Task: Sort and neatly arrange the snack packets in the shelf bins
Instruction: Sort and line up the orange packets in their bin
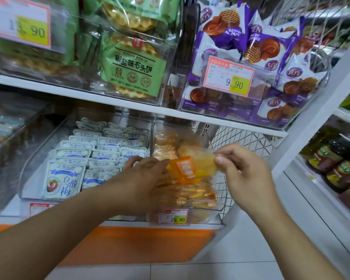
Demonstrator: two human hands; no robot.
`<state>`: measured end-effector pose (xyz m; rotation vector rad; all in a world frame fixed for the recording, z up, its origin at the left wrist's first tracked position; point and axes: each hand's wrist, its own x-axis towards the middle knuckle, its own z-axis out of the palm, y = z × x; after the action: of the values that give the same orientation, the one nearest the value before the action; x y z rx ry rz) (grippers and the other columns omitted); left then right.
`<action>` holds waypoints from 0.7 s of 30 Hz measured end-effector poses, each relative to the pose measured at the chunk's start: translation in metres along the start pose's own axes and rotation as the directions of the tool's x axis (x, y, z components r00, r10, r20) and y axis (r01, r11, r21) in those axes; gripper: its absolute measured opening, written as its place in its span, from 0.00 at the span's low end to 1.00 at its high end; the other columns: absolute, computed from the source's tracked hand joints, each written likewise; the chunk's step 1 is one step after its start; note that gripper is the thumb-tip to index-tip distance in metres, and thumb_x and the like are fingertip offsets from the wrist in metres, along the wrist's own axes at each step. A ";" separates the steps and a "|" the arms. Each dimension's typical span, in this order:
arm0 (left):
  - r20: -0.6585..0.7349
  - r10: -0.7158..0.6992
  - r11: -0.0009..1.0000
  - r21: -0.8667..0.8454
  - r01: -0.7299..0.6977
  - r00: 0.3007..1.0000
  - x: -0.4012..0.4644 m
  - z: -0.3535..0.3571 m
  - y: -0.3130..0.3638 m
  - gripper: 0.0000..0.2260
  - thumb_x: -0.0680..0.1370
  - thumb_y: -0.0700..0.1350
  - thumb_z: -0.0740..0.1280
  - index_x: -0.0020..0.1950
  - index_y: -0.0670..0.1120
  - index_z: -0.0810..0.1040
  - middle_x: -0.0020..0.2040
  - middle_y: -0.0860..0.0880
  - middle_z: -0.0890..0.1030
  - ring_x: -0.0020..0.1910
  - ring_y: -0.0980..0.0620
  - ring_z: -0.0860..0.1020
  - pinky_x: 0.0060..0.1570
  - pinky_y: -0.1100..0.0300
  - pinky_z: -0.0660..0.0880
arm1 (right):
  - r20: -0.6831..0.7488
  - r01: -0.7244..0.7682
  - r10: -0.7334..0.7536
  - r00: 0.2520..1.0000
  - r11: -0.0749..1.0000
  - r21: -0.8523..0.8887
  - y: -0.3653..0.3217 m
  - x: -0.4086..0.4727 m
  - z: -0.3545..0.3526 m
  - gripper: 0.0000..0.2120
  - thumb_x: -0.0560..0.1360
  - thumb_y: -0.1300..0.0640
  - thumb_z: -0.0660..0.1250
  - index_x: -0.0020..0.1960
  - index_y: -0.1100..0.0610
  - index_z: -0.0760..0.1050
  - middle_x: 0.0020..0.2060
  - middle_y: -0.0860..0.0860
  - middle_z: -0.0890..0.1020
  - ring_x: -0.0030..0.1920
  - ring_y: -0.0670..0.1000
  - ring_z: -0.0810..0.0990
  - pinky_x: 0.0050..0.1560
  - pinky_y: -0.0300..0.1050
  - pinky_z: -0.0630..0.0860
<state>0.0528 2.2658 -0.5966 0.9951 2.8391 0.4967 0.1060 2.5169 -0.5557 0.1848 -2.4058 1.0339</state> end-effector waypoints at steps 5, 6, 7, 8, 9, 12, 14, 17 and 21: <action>0.019 -0.010 0.992 -0.123 0.012 1.000 0.000 -0.003 -0.005 0.45 0.73 0.61 0.73 0.81 0.61 0.49 0.79 0.56 0.59 0.78 0.54 0.53 0.75 0.55 0.52 | 0.132 0.225 -0.197 0.971 0.942 -0.249 0.002 0.001 0.016 0.05 0.80 0.57 0.71 0.50 0.47 0.79 0.39 0.44 0.84 0.39 0.47 0.82 0.43 0.51 0.80; 0.034 -0.032 0.989 -0.143 0.037 0.999 0.000 -0.004 -0.005 0.47 0.72 0.60 0.75 0.82 0.60 0.47 0.80 0.56 0.57 0.79 0.51 0.53 0.75 0.54 0.55 | 0.122 0.242 -0.216 0.969 0.932 -0.270 0.003 0.004 0.014 0.05 0.80 0.56 0.71 0.50 0.47 0.79 0.38 0.44 0.84 0.39 0.47 0.82 0.42 0.51 0.79; 0.038 -0.046 0.987 -0.151 0.051 0.998 0.001 -0.004 -0.007 0.50 0.72 0.60 0.76 0.82 0.60 0.45 0.80 0.56 0.56 0.79 0.49 0.54 0.75 0.54 0.57 | 0.112 0.253 -0.230 0.967 0.924 -0.286 0.003 0.006 0.012 0.05 0.80 0.57 0.71 0.49 0.47 0.80 0.38 0.44 0.84 0.39 0.47 0.82 0.42 0.51 0.79; 0.036 -0.048 0.987 -0.151 0.053 0.998 0.002 -0.003 -0.010 0.51 0.71 0.61 0.76 0.82 0.60 0.45 0.80 0.57 0.57 0.78 0.48 0.55 0.74 0.54 0.59 | 0.116 0.267 -0.243 0.963 0.917 -0.295 0.003 0.007 0.010 0.05 0.80 0.57 0.71 0.49 0.47 0.80 0.38 0.44 0.84 0.39 0.46 0.81 0.42 0.51 0.79; 0.034 -0.041 0.988 -0.145 0.045 0.999 0.004 -0.002 -0.011 0.50 0.71 0.61 0.76 0.82 0.60 0.46 0.78 0.59 0.59 0.77 0.48 0.57 0.72 0.55 0.60 | 0.139 0.288 -0.257 0.956 0.908 -0.304 0.003 0.007 0.009 0.04 0.80 0.56 0.71 0.49 0.47 0.81 0.38 0.44 0.84 0.40 0.47 0.82 0.42 0.51 0.79; 0.019 0.000 0.992 -0.127 0.003 1.000 0.008 0.004 -0.017 0.48 0.68 0.63 0.77 0.79 0.63 0.51 0.71 0.63 0.64 0.71 0.53 0.63 0.66 0.60 0.63 | 0.276 0.358 -0.273 0.922 0.872 -0.334 0.003 0.004 0.013 0.04 0.79 0.52 0.69 0.50 0.45 0.81 0.39 0.43 0.84 0.42 0.46 0.82 0.43 0.51 0.80; 0.016 0.007 0.991 -0.136 -0.005 1.000 0.010 0.006 -0.020 0.48 0.67 0.63 0.78 0.78 0.63 0.52 0.70 0.64 0.65 0.70 0.54 0.64 0.68 0.58 0.66 | 0.362 0.366 -0.235 0.902 0.861 -0.353 0.003 0.003 0.020 0.05 0.79 0.49 0.67 0.51 0.43 0.82 0.40 0.41 0.84 0.43 0.45 0.82 0.44 0.50 0.80; 0.022 0.018 0.991 -0.135 -0.015 1.000 0.010 0.007 -0.020 0.46 0.68 0.63 0.77 0.79 0.62 0.53 0.71 0.63 0.64 0.70 0.55 0.64 0.70 0.57 0.67 | 0.449 0.349 -0.165 0.878 0.863 -0.364 0.006 0.000 0.038 0.05 0.80 0.47 0.67 0.54 0.42 0.80 0.42 0.41 0.84 0.45 0.46 0.82 0.46 0.51 0.81; 0.028 0.026 0.994 -0.104 -0.023 0.999 0.008 0.005 -0.018 0.47 0.69 0.61 0.77 0.80 0.60 0.52 0.75 0.58 0.61 0.73 0.54 0.61 0.70 0.59 0.63 | 0.414 0.223 -0.097 0.905 0.937 -0.269 0.008 -0.001 0.043 0.10 0.78 0.55 0.73 0.57 0.42 0.81 0.48 0.39 0.85 0.49 0.41 0.83 0.52 0.45 0.81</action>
<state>0.0369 2.2591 -0.6074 1.0103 2.7471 0.6202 0.0870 2.4915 -0.5863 0.5168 -2.8192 0.5665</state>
